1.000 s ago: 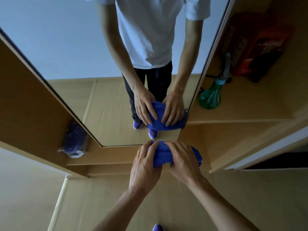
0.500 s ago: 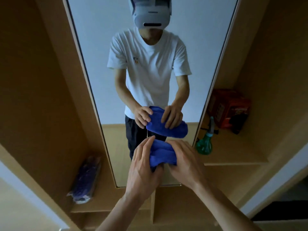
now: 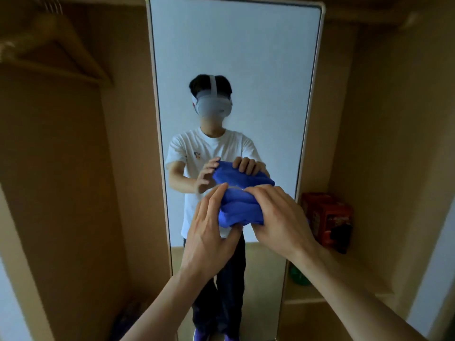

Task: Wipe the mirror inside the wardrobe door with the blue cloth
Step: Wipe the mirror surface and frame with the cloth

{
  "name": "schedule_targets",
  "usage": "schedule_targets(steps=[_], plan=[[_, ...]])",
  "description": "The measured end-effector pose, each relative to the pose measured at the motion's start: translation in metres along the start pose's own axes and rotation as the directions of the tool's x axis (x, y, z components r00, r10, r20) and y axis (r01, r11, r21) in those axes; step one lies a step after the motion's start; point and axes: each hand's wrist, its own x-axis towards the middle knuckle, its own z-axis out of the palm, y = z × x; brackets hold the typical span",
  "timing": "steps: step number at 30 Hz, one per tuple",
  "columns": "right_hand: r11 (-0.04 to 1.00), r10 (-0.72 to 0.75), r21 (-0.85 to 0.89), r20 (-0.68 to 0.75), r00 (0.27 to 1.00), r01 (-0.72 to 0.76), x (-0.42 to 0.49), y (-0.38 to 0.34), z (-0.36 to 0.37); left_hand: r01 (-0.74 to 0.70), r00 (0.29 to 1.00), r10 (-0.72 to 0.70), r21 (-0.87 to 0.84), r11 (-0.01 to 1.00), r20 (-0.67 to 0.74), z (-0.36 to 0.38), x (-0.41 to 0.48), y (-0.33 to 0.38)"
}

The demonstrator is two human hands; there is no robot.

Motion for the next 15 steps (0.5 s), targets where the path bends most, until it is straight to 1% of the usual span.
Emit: schedule_targets(steps=[4, 9, 12, 15], plan=[[0.997, -0.049, -0.054, -0.054, 0.997, 0.046, 0.033, -0.006, -0.027, -0.101, 0.994, 0.101, 0.002, 0.995, -0.048, -0.017, 0.035, 0.012], [0.992, -0.104, -0.079, -0.13, 0.986, 0.094, 0.073, -0.012, -0.056, -0.172, 0.981, 0.173, 0.012, 0.985, -0.087, -0.036, 0.081, 0.032], [0.991, -0.118, -0.081, -0.146, 0.982, 0.107, 0.094, -0.012, -0.07, -0.242, 0.966, 0.244, 0.031, 0.97, -0.085, -0.047, 0.107, 0.042], [0.989, -0.136, -0.075, -0.171, 0.976, 0.125, 0.12, -0.009, -0.084, -0.281, 0.956, 0.285, 0.06, 0.958, -0.074, -0.056, 0.134, 0.049]])
